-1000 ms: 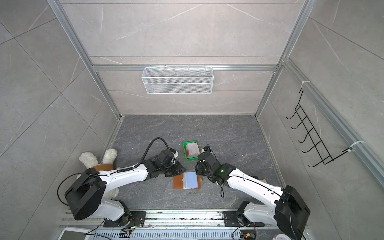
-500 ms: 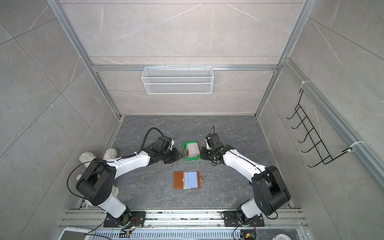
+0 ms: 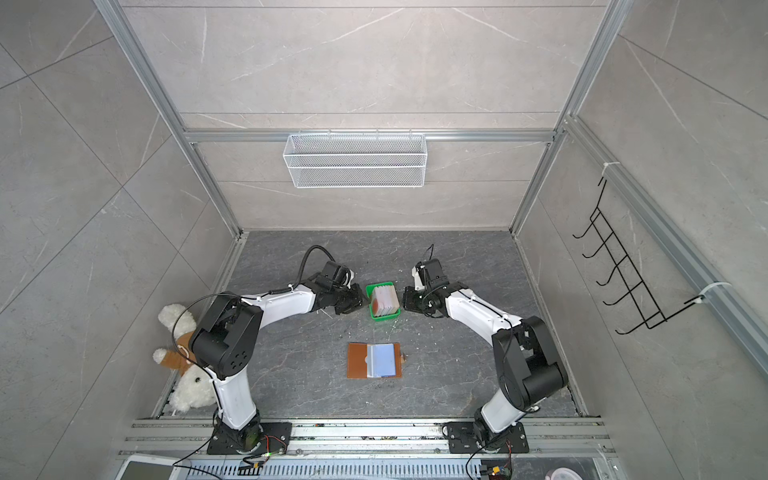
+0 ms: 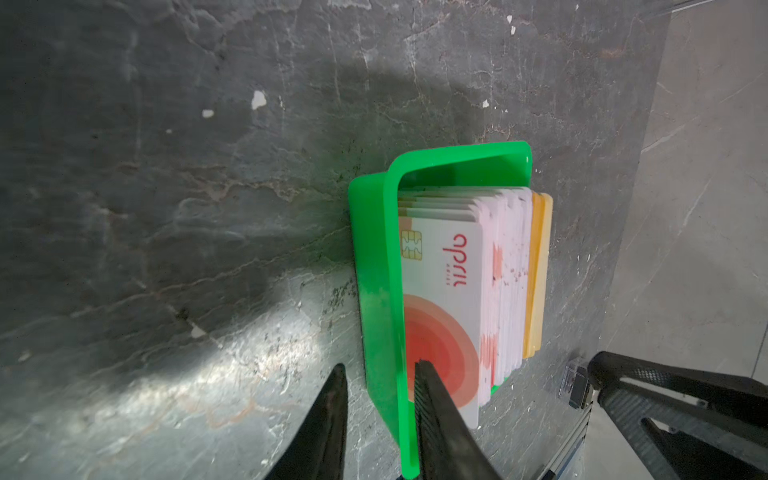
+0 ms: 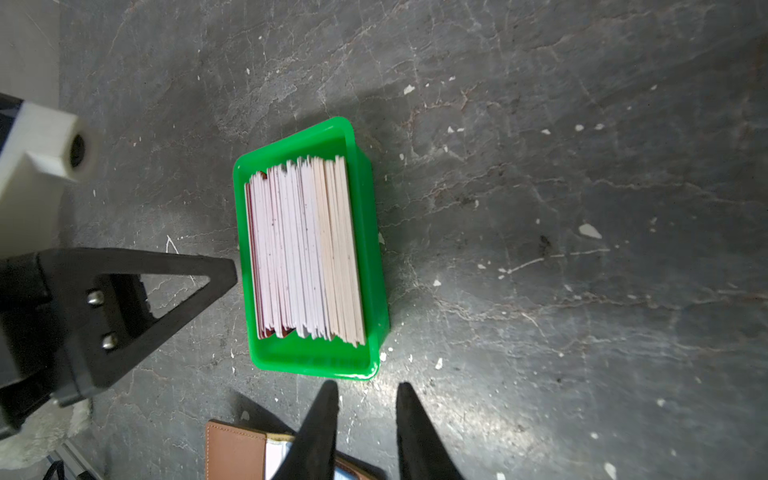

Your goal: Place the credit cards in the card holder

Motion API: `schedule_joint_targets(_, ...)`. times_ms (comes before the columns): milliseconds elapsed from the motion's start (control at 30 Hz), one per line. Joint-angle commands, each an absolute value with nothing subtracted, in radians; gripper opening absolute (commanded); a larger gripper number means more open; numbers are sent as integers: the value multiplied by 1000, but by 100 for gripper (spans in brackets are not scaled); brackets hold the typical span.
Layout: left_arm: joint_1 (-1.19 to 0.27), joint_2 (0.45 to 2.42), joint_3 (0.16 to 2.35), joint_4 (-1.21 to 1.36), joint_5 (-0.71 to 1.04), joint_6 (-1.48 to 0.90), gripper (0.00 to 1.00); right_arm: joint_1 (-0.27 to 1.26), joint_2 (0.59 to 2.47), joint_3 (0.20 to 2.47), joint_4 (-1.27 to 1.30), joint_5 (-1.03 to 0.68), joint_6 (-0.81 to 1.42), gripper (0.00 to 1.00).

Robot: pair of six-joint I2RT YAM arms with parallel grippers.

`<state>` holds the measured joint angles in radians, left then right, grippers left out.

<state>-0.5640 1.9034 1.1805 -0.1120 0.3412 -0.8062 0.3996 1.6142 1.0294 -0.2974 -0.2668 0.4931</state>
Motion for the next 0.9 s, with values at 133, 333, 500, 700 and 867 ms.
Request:
schedule_joint_targets(133,-560,1946,1224,-94,412,-818,25,400,1590,998,-278,-289,482,28)
schedule_joint_targets(333,-560,1954,1233,-123,395,-836,19,400,1554,961,-268,-288,496,28)
schedule_joint_targets(500,-561,1933,1242,-181,362,-818,15,400,1517,922,-266,-275,509,28)
schedule_joint_targets(700,-564,1919,1240,-211,349,-804,10,402,1476,862,-246,-277,532,28)
schedule_joint_targets(867,-569,1925,1249,-231,344,-799,8,403,1438,829,-254,-265,535,27)
